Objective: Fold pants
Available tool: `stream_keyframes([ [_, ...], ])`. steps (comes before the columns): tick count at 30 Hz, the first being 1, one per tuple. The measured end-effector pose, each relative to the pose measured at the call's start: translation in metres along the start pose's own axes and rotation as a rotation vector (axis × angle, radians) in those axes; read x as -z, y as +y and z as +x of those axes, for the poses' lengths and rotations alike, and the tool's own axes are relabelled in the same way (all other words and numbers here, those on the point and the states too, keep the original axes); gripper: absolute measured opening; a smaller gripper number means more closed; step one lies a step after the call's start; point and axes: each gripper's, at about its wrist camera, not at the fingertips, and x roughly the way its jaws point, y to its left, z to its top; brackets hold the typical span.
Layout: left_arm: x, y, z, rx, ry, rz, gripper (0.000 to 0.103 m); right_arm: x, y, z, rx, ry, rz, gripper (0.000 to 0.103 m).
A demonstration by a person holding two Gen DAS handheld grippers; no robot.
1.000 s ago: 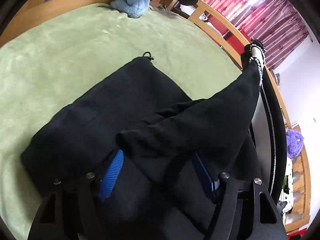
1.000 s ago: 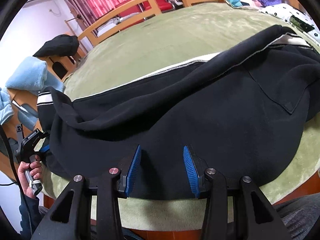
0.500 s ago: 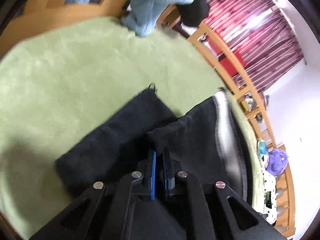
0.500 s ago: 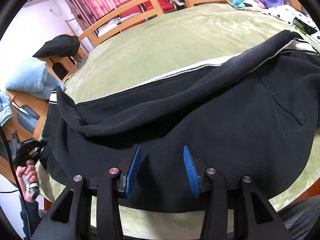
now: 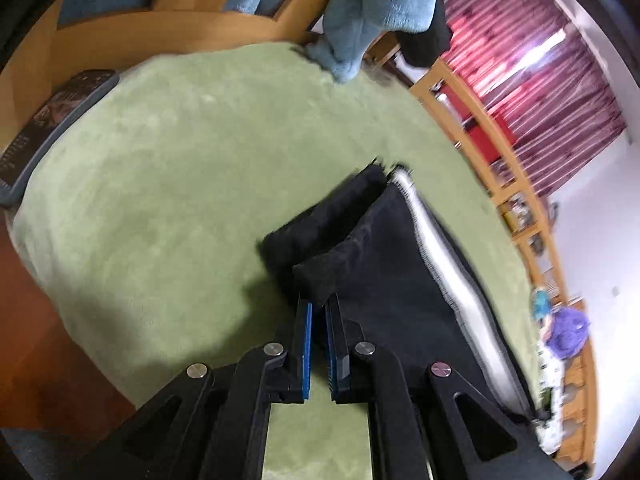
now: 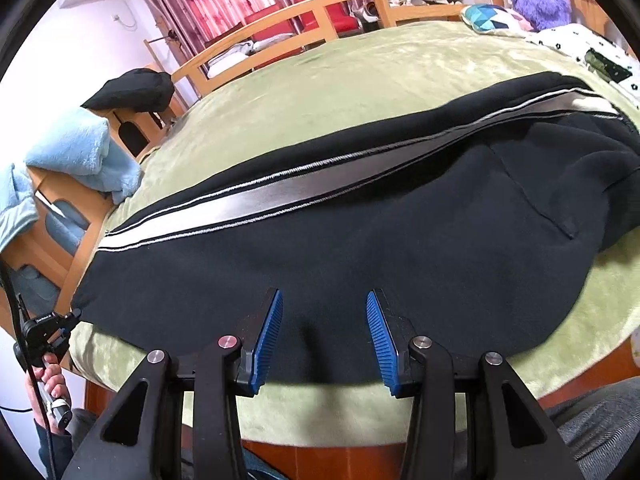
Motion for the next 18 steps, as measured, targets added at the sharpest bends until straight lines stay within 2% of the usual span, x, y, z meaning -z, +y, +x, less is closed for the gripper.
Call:
stream_keyframes([
  [1, 0.002, -0.001, 0.005, -0.019, 0.03, 0.004, 0.008, 0.002, -0.001, -0.001, 0.005, 0.001, 0.0, 0.044],
  [3, 0.011, -0.008, 0.018, -0.059, 0.131, 0.02, 0.017, 0.003, -0.008, -0.006, 0.017, 0.004, 0.006, 0.044],
  [4, 0.016, -0.013, 0.021, -0.047, 0.148, 0.033, 0.017, 0.003, -0.012, -0.008, 0.022, 0.001, 0.007, 0.044],
  [8, 0.039, -0.034, 0.022, -0.011, 0.147, 0.087, 0.018, 0.001, -0.037, -0.023, 0.099, -0.034, 0.001, 0.049],
  [10, 0.048, -0.045, 0.025, 0.026, 0.171, 0.092, 0.03, -0.002, -0.057, -0.031, 0.144, -0.056, 0.015, 0.049],
  [13, 0.056, -0.071, 0.024, 0.057, 0.191, 0.152, 0.032, -0.013, -0.088, -0.037, 0.175, -0.065, 0.041, 0.051],
  [16, 0.053, -0.097, 0.013, 0.065, 0.139, 0.203, 0.033, -0.038, -0.105, -0.03, 0.161, -0.062, 0.05, 0.052],
  [18, 0.048, -0.111, 0.011, 0.082, 0.119, 0.21, 0.055, -0.059, -0.107, -0.018, 0.145, -0.068, 0.04, 0.052],
])
